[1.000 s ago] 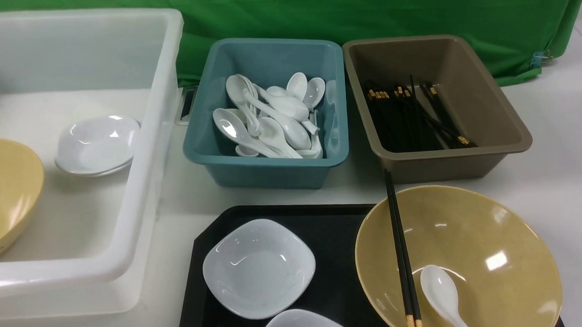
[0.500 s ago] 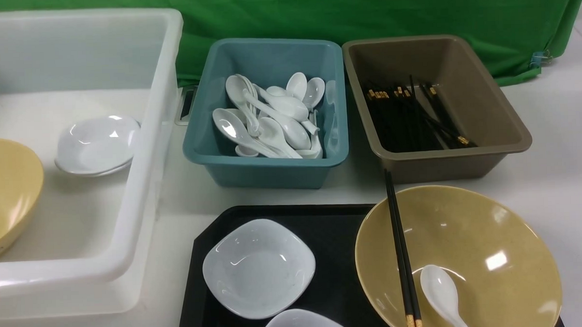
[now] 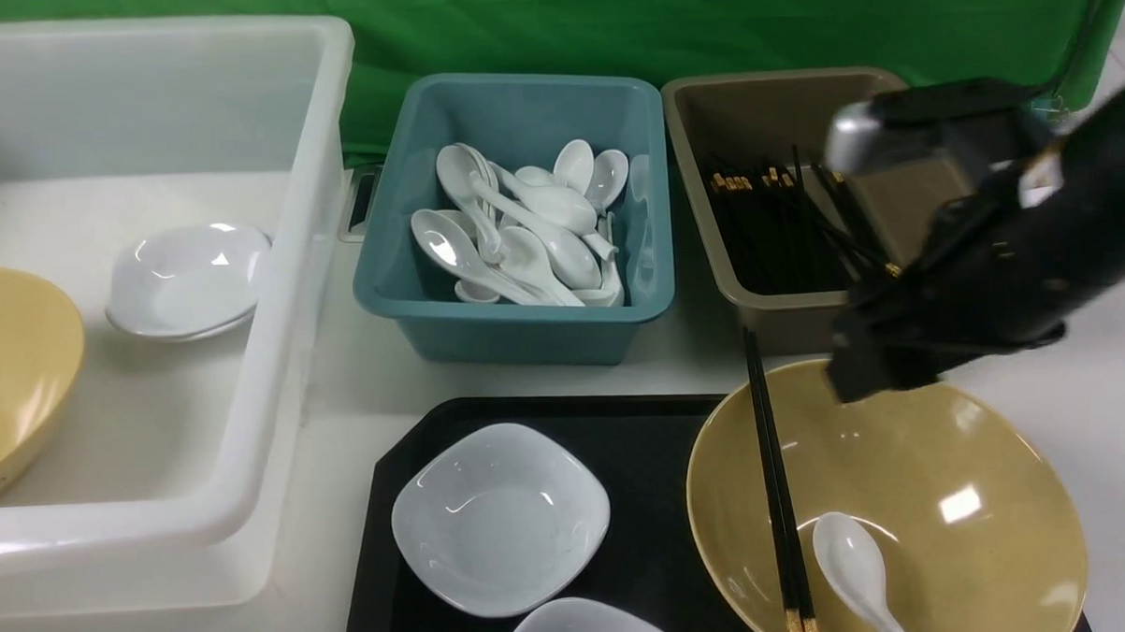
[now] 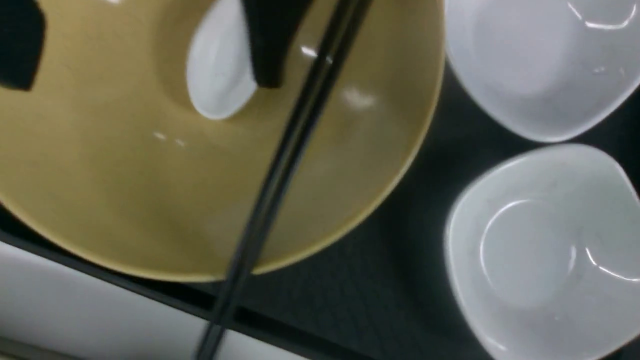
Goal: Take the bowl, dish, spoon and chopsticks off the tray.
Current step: Use the right arm to grab the chopsticks, then use the right arm to put the chopsticks into the small storage box on the right
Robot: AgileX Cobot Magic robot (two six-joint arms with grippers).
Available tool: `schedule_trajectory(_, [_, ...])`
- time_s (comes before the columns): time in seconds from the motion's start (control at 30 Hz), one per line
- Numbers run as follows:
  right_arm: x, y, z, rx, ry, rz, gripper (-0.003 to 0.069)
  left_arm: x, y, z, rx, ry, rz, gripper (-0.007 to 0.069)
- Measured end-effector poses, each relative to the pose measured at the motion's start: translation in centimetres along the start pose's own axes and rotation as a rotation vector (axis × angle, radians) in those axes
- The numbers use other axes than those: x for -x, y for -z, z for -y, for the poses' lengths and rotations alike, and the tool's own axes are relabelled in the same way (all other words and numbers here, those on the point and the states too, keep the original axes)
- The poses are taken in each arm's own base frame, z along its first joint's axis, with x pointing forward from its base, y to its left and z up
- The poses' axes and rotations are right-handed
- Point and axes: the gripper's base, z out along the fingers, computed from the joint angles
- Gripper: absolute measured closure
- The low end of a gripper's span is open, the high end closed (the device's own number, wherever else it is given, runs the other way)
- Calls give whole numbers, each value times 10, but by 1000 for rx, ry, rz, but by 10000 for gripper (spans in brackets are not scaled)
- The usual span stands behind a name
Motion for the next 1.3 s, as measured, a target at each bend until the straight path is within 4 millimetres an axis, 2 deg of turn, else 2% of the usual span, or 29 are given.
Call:
schedule_trajectory(0.07, [6,-15,-7,-2,9,-27,34,0,0,0,0,-13,-1,603])
schedule_trajectory(0.13, [9,-29,-11,-6,5,-56,23,0,0,0,0,-16,-1,603])
schedule_trajectory(0.17, [11,-43,-12,-11,-1,-90,27,0,0,0,0,-16,-1,603])
schedule_trajectory(0.2, [11,-45,-13,-12,-1,-94,30,0,0,0,0,-16,-1,603])
schedule_trajectory(0.23, [10,-58,-12,-19,-7,-129,48,0,0,0,0,-16,-1,603])
schedule_trajectory(0.3, [9,-72,-11,-27,-15,-166,71,0,0,0,0,-16,-2,603])
schedule_trajectory(0.53, [9,-90,-12,-12,-40,-194,88,0,0,0,0,-16,-4,603])
schedule_trajectory(0.6, [8,-98,-11,-17,-42,-215,126,0,0,0,0,-16,-4,603])
schedule_trajectory(0.63, [7,-100,-11,-18,-41,-229,176,0,0,0,1,-16,-4,603])
schedule_trajectory(0.67, [7,-101,-11,-20,-37,-239,240,0,0,0,1,-16,-4,603])
schedule_trajectory(0.7, [7,-102,-11,-20,-36,-240,256,0,0,0,1,-16,-4,603])
schedule_trajectory(0.73, [6,-102,-11,-20,-26,-250,361,0,0,0,1,-16,-4,603])
schedule_trajectory(0.77, [6,-102,-10,-20,-24,-252,419,0,0,0,1,-16,-4,603])
schedule_trajectory(0.8, [5,-101,-10,-19,-9,-258,524,-1,0,0,1,-16,-7,603])
schedule_trajectory(0.87, [3,-99,-10,-22,12,-278,608,-1,0,0,2,-16,-12,603])
schedule_trajectory(0.93, [1,-92,-10,-20,31,-293,635,-1,0,0,2,-16,-15,603])
schedule_trajectory(1.13, [3,-56,-13,-3,55,-205,636,5,0,2,-12,-47,10,603])
schedule_trajectory(1.3, [6,-50,-14,4,71,-162,637,19,-6,8,-30,-71,14,603])
